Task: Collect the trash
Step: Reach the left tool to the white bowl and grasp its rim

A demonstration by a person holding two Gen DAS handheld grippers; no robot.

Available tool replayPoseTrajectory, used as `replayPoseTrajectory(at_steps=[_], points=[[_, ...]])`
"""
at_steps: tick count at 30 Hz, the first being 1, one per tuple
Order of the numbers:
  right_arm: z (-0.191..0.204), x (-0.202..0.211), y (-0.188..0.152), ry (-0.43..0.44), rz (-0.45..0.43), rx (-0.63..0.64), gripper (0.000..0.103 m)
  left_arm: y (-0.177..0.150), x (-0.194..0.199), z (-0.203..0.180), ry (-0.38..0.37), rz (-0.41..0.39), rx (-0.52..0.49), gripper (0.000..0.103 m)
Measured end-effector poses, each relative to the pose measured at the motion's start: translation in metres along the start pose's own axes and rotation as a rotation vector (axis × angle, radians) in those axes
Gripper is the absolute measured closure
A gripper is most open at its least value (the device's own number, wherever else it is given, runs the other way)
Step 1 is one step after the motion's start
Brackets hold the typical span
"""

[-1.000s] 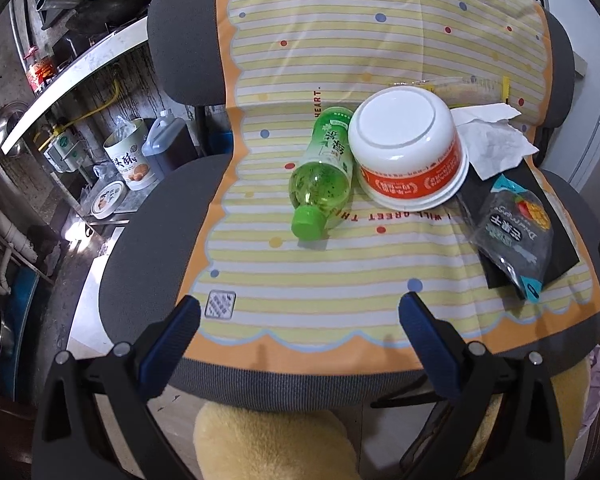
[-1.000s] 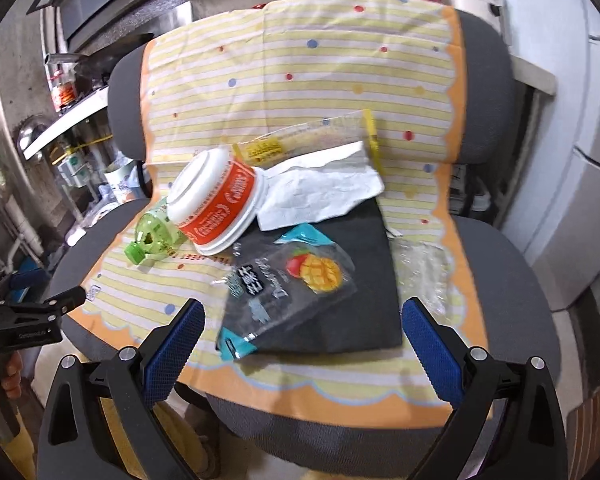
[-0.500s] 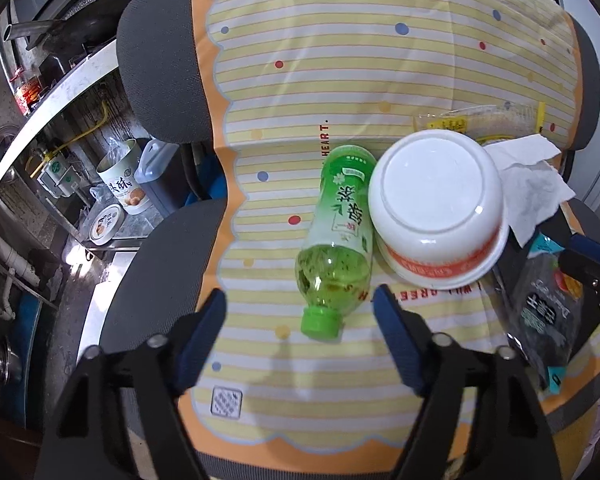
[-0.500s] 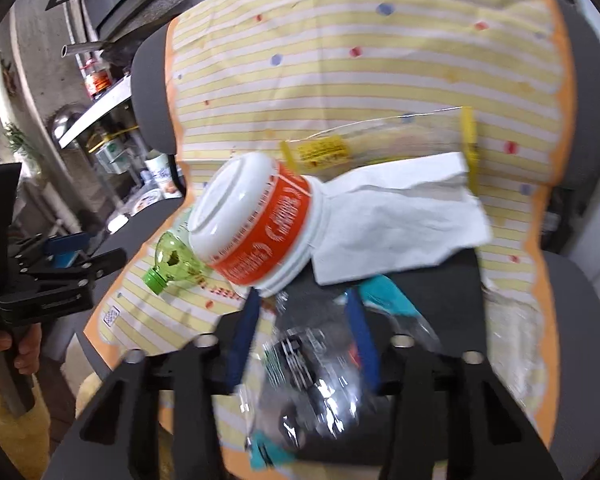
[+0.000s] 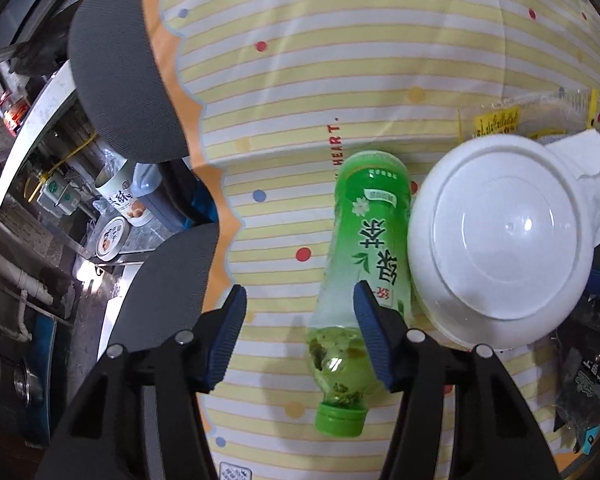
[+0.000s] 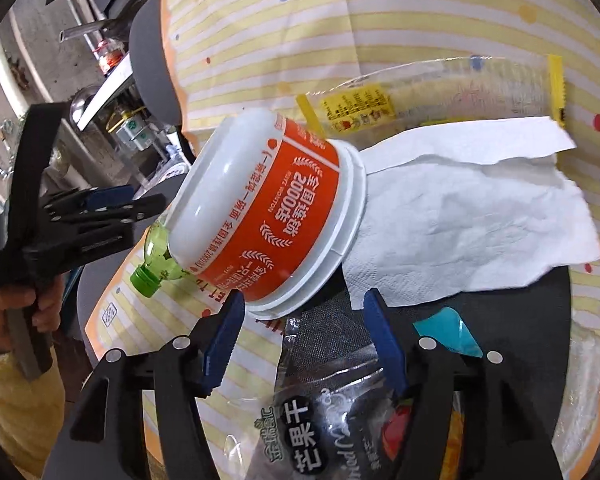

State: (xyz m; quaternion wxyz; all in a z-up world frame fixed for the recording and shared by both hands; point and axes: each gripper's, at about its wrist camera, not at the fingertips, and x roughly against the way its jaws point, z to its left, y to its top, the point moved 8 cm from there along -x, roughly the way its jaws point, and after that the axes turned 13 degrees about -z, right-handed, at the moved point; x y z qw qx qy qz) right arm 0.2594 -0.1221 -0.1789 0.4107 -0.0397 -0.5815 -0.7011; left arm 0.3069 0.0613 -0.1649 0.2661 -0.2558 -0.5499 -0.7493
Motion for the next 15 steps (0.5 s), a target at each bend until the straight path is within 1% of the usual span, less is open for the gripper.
replayPoseTrajectory(at_steps=[3,5,7,8,10,11,12,13,14,15], points=[[0.003,-0.006,0.005,0.052,-0.013,-0.005,0.040,0.002,-0.002,-0.007,-0.003,-0.008,-0.028,0.048],[0.008,-0.009,0.008,0.097,-0.019,-0.016,0.043,0.003,-0.001,-0.010,-0.012,-0.007,-0.032,0.048],[0.016,-0.008,0.013,0.133,-0.038,-0.016,0.053,0.003,-0.002,-0.012,-0.017,-0.006,-0.038,0.048],[0.020,-0.006,0.016,0.145,-0.058,-0.008,0.054,0.003,-0.002,-0.014,-0.018,-0.006,-0.040,0.048],[0.029,0.004,0.024,0.165,-0.105,0.009,0.063,0.003,0.000,-0.014,-0.015,-0.009,-0.043,0.049],[0.034,0.010,0.029,0.171,-0.129,0.019,0.064,0.002,0.001,-0.014,-0.019,-0.007,-0.040,0.049],[0.040,0.015,0.034,0.178,-0.146,0.028,0.071,0.002,0.002,-0.014,-0.019,-0.005,-0.038,0.049],[0.044,0.019,0.039,0.175,-0.158,0.035,0.083,0.001,0.004,-0.013,-0.017,-0.005,-0.038,0.049],[0.049,0.022,0.042,0.181,-0.166,0.036,0.089,0.000,0.005,-0.012,-0.016,-0.006,-0.037,0.049],[0.054,0.024,0.045,0.192,-0.171,0.036,0.091,-0.001,0.009,-0.010,-0.024,-0.007,-0.027,0.049]])
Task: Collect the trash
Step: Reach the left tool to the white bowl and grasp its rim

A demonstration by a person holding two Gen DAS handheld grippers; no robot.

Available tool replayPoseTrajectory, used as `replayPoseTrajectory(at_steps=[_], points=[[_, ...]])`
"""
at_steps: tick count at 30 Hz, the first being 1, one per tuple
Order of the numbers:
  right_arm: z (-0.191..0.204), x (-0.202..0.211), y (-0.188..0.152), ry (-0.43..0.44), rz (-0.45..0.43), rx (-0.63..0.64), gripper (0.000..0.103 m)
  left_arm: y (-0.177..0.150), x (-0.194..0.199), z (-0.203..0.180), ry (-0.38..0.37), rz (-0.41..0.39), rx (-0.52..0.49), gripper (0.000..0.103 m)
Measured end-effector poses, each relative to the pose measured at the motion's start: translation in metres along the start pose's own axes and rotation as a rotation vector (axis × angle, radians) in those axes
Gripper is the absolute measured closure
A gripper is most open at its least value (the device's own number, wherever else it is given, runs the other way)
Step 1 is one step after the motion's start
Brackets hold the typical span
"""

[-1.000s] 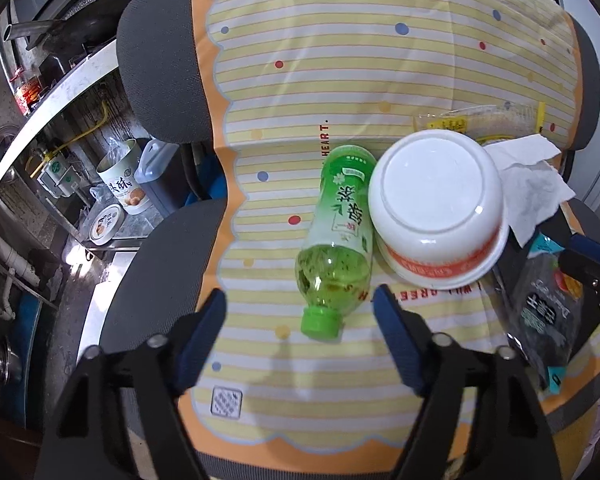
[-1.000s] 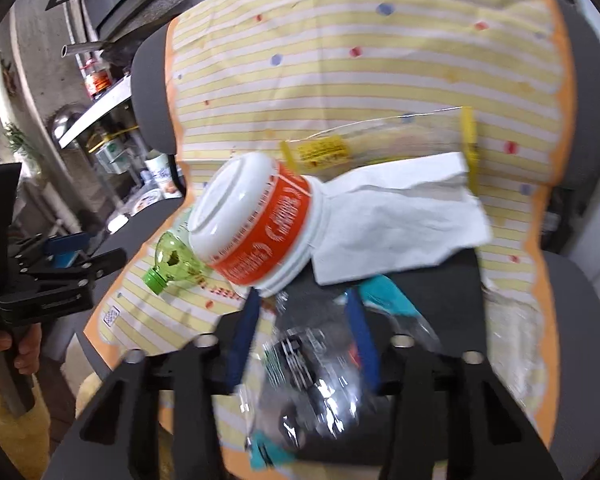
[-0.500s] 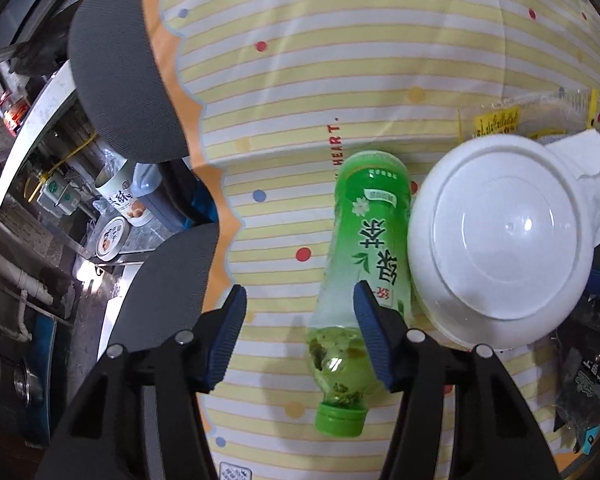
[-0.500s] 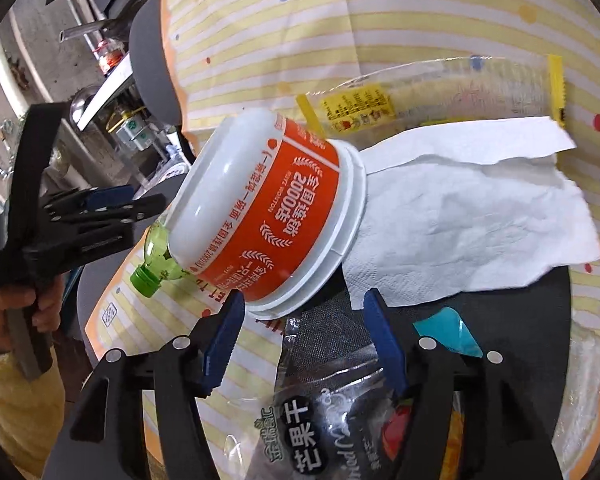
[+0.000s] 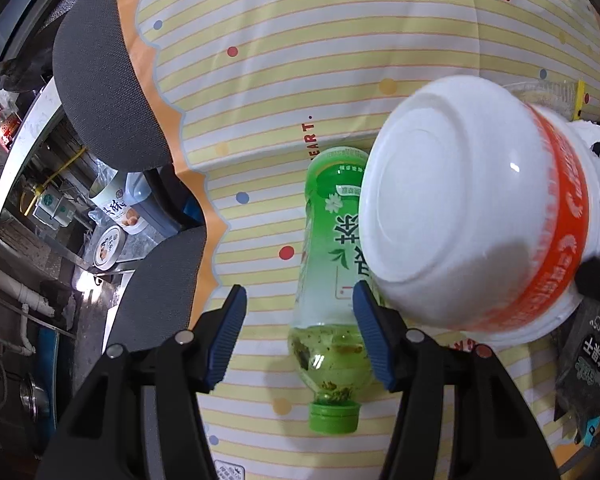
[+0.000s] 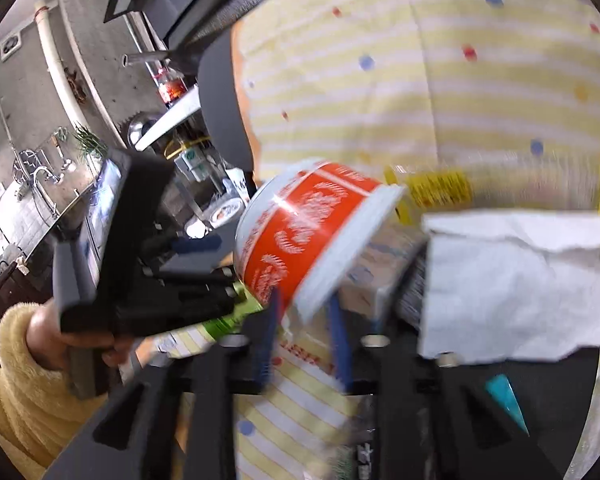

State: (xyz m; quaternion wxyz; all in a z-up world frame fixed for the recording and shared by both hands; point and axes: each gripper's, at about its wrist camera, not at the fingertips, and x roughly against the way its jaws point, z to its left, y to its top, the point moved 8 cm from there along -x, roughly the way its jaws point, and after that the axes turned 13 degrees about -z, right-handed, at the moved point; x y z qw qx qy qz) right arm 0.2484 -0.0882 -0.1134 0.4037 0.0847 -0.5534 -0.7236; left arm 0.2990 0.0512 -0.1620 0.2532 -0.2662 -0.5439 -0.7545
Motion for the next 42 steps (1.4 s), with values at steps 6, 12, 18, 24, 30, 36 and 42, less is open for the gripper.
replayPoseTrajectory(at_steps=[6,12,18,24,30,36,42], points=[[0.051,0.005,0.015,0.001,-0.028,0.154,0.097,-0.013,0.035,0.034,0.054,-0.030,0.081,0.047],[0.099,0.003,-0.018,-0.060,0.136,0.422,0.096,-0.043,0.083,0.074,0.095,-0.064,0.178,0.043],[0.105,0.005,-0.049,-0.074,0.208,0.437,0.060,-0.063,0.115,0.076,0.032,-0.081,0.244,0.043],[0.097,0.040,-0.044,-0.119,0.158,0.338,0.055,-0.079,0.134,0.050,-0.071,-0.085,0.243,0.037],[0.066,0.095,-0.041,-0.262,0.092,0.252,0.054,-0.093,0.120,0.034,-0.145,-0.016,0.308,0.035],[0.044,0.141,-0.044,-0.377,0.050,0.227,0.054,-0.086,0.129,0.052,-0.106,-0.038,0.381,0.035],[0.032,0.155,-0.049,-0.442,0.024,0.180,0.054,-0.080,0.122,0.063,-0.042,-0.047,0.355,0.035]])
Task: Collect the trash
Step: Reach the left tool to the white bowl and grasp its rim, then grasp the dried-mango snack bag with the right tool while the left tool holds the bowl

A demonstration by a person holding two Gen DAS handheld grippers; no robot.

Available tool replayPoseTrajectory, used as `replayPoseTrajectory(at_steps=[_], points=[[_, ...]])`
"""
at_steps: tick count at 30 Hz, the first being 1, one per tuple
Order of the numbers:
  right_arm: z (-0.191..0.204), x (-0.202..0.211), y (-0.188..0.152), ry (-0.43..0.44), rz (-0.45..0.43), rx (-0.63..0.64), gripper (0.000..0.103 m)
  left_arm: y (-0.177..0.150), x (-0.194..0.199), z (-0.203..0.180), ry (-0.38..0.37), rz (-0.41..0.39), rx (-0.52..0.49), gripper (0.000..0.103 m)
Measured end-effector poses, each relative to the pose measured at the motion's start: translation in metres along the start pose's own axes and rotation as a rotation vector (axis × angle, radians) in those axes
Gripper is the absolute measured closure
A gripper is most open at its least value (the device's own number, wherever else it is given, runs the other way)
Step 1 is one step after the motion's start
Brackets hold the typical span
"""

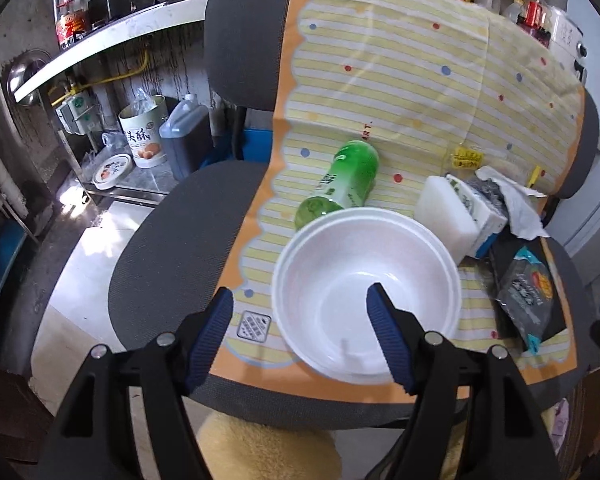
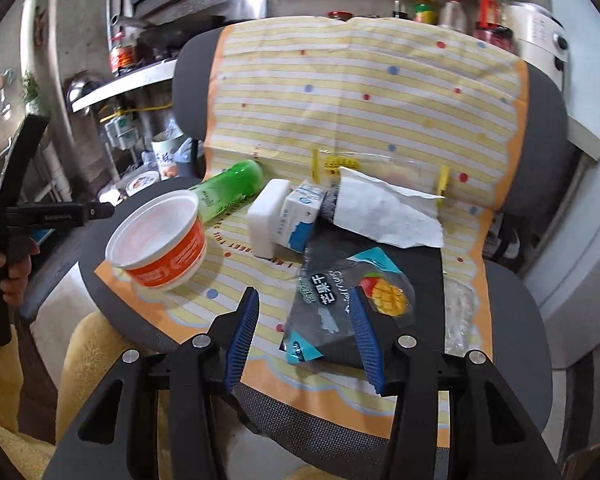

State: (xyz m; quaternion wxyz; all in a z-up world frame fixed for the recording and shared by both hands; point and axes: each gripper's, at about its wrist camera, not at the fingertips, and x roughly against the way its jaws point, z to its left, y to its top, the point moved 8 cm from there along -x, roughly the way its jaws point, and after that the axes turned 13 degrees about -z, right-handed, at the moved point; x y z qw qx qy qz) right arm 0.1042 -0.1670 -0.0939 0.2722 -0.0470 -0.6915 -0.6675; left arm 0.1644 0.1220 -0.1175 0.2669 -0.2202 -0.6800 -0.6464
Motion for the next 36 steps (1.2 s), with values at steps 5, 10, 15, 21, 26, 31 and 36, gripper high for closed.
replayPoseTrajectory(at_steps=[5,10,15,21,26,31,36], points=[[-0.007,-0.002,-0.004,-0.024,0.022,-0.063,0.054,-0.014,-0.039,0.010,0.018,0.096,0.014,0.035],[-0.004,-0.009,-0.007,-0.053,0.048,-0.032,0.056,-0.026,-0.065,0.008,-0.009,0.150,0.002,0.051],[0.000,-0.014,-0.010,-0.076,0.066,0.003,0.055,-0.034,-0.079,0.009,-0.038,0.181,0.026,0.091],[-0.011,-0.024,-0.028,-0.112,0.111,-0.041,0.045,-0.022,-0.052,0.013,-0.101,0.078,0.094,0.098],[-0.023,-0.026,-0.056,-0.061,0.142,-0.203,0.043,-0.010,-0.022,0.000,-0.156,0.002,0.098,0.099],[-0.024,-0.036,-0.073,0.012,0.153,-0.323,0.050,-0.011,-0.012,-0.033,-0.218,-0.007,0.060,0.099],[-0.031,-0.051,-0.075,0.053,0.137,-0.430,0.051,-0.022,-0.018,-0.058,-0.234,0.027,0.019,0.099]])
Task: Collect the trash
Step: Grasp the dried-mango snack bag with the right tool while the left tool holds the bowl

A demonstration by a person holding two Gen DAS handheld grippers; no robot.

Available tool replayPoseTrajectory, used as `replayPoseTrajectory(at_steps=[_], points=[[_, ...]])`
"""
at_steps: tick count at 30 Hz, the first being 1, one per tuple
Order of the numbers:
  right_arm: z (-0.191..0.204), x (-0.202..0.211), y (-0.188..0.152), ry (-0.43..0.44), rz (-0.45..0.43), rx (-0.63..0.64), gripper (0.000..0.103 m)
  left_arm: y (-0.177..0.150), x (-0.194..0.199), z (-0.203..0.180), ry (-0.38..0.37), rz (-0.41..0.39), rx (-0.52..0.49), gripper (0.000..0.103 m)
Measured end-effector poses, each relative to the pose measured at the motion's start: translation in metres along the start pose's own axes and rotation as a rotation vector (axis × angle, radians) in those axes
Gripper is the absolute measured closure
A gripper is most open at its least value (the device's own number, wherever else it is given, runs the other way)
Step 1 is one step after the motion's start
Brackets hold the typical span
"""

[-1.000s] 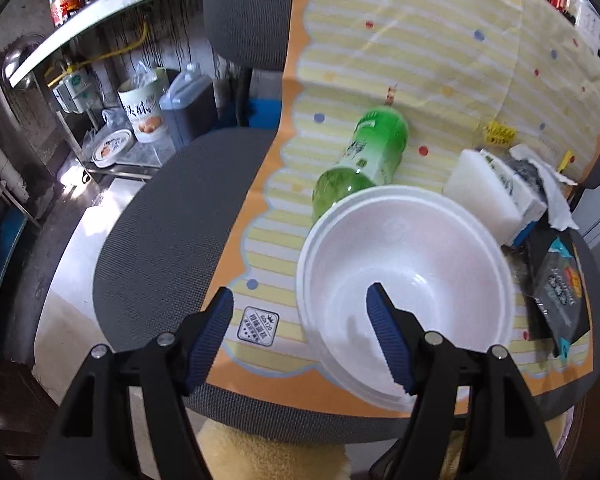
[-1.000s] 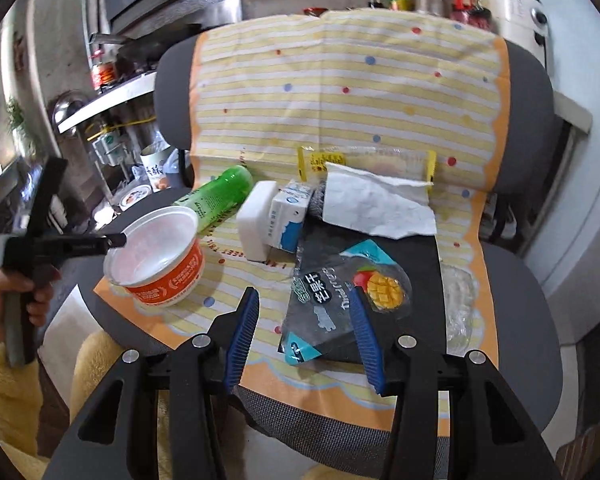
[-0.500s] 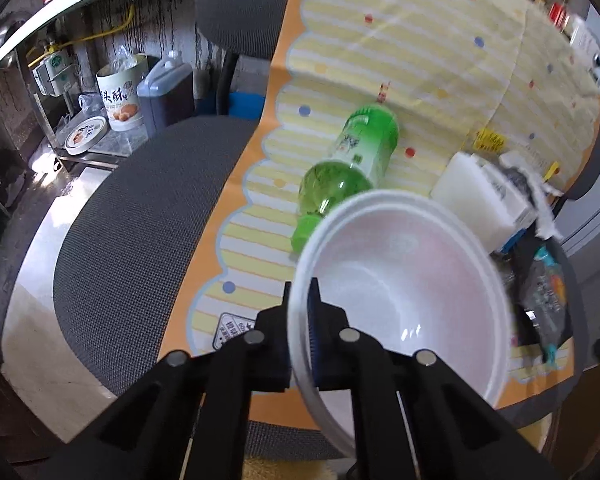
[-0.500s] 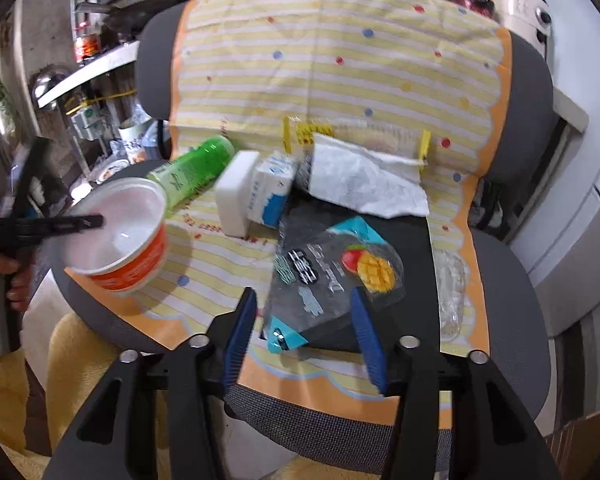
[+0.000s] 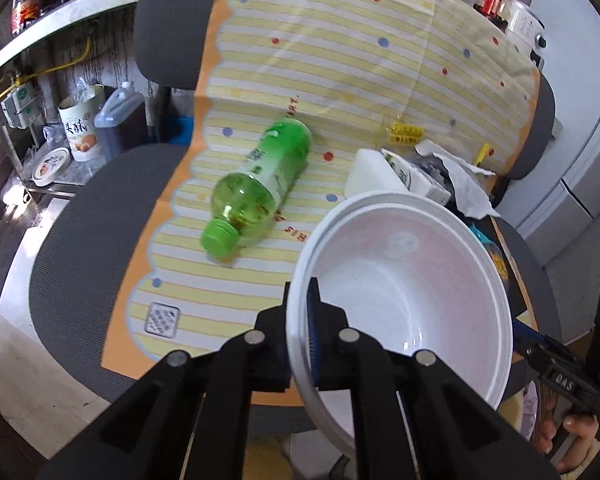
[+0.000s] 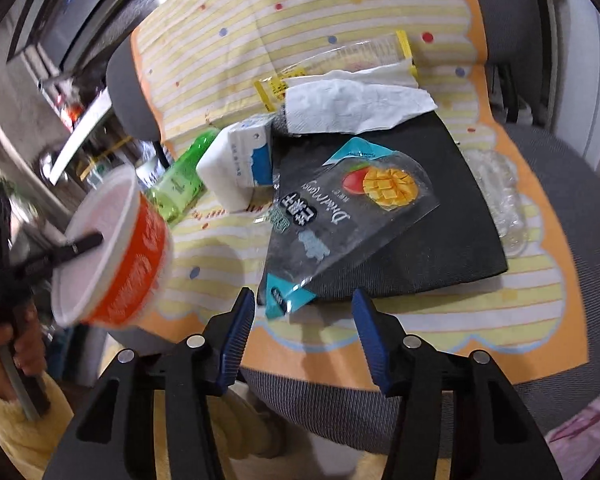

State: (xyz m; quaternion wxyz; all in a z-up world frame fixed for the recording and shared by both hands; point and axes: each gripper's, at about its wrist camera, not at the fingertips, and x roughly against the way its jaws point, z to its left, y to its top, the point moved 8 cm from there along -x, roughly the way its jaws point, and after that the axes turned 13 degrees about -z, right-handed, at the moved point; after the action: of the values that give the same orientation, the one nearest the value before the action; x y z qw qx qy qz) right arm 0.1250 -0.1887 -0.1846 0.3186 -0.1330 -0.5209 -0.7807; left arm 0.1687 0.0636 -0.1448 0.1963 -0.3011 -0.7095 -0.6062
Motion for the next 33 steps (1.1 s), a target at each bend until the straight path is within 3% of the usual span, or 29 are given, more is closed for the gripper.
replayPoseTrajectory(at_steps=[5,11,15,17,20,25,33], points=[[-0.014,-0.017,0.010,0.033,-0.013,-0.108,0.050,-0.006,-0.004,-0.006,0.004,0.022,-0.020,0.099],[-0.046,-0.030,0.013,-0.001,-0.044,-0.290,0.050,-0.011,-0.009,-0.004,0.018,0.041,-0.027,0.099],[-0.054,-0.040,0.013,0.022,-0.055,-0.333,0.050,-0.018,-0.017,-0.003,0.026,0.068,-0.031,0.099],[-0.055,-0.041,0.016,0.035,-0.076,-0.352,0.053,-0.021,-0.020,-0.005,0.024,0.079,-0.034,0.099],[-0.055,-0.038,0.021,0.070,-0.105,-0.391,0.073,-0.025,-0.021,-0.005,0.021,0.089,-0.034,0.099],[-0.038,-0.013,0.041,0.098,-0.177,-0.337,0.098,-0.020,-0.015,-0.004,0.035,0.074,-0.036,0.099],[-0.005,0.050,0.077,0.041,-0.277,-0.132,0.102,0.000,0.012,-0.035,0.002,-0.006,-0.072,0.099]])
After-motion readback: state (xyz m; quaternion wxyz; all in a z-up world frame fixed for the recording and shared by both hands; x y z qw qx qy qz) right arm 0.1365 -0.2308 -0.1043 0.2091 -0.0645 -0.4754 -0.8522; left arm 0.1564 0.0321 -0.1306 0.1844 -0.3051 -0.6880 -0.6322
